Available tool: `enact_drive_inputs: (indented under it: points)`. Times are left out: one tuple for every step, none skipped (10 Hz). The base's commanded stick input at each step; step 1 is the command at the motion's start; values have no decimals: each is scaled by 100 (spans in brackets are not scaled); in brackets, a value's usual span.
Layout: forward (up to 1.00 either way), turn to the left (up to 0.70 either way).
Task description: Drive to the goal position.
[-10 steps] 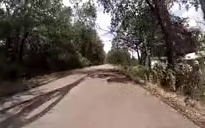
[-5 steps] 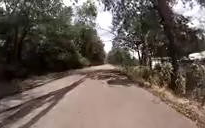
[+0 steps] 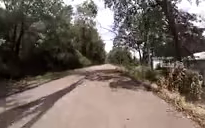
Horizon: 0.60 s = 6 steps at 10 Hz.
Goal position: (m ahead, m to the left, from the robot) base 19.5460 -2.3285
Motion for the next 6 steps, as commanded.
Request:
enact_drive_inputs:
  points:
    - [70,0]
    - [70,0]
    - [70,0]
    - [70,0]
    - [70,0]
    - [70,0]
